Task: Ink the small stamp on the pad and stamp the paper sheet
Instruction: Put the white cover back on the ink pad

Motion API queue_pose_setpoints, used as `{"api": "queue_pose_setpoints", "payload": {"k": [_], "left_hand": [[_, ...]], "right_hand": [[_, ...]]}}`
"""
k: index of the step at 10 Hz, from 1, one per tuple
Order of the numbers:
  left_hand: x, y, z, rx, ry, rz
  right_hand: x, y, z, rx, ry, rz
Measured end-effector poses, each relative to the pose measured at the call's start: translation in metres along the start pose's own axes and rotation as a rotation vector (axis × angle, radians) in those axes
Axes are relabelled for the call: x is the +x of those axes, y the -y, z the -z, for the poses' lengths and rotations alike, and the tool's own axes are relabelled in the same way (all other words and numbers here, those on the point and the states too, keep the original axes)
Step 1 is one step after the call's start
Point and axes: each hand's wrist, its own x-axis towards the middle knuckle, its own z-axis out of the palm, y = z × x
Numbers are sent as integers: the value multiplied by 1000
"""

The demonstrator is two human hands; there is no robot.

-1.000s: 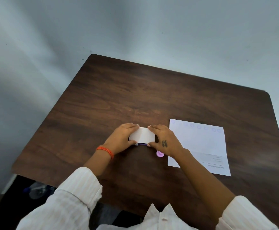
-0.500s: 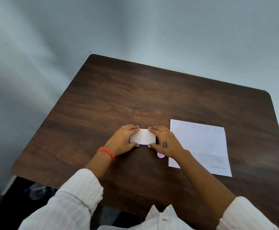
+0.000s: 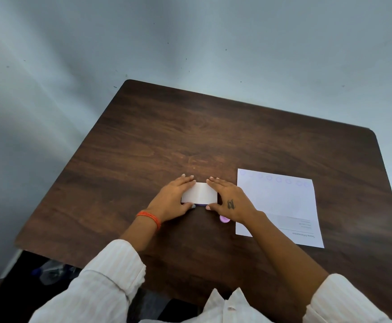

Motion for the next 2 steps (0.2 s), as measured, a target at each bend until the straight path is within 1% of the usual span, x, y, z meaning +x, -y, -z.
{"api": "queue_pose_setpoints", "payload": {"k": [1,2], "left_hand": [[-2,0,1,-9,-51,-19],[-2,-8,3,27,-158,-51]], "right_hand": [[-1,0,1,16,-34,5],[-4,7,2,14,-137,15]]}}
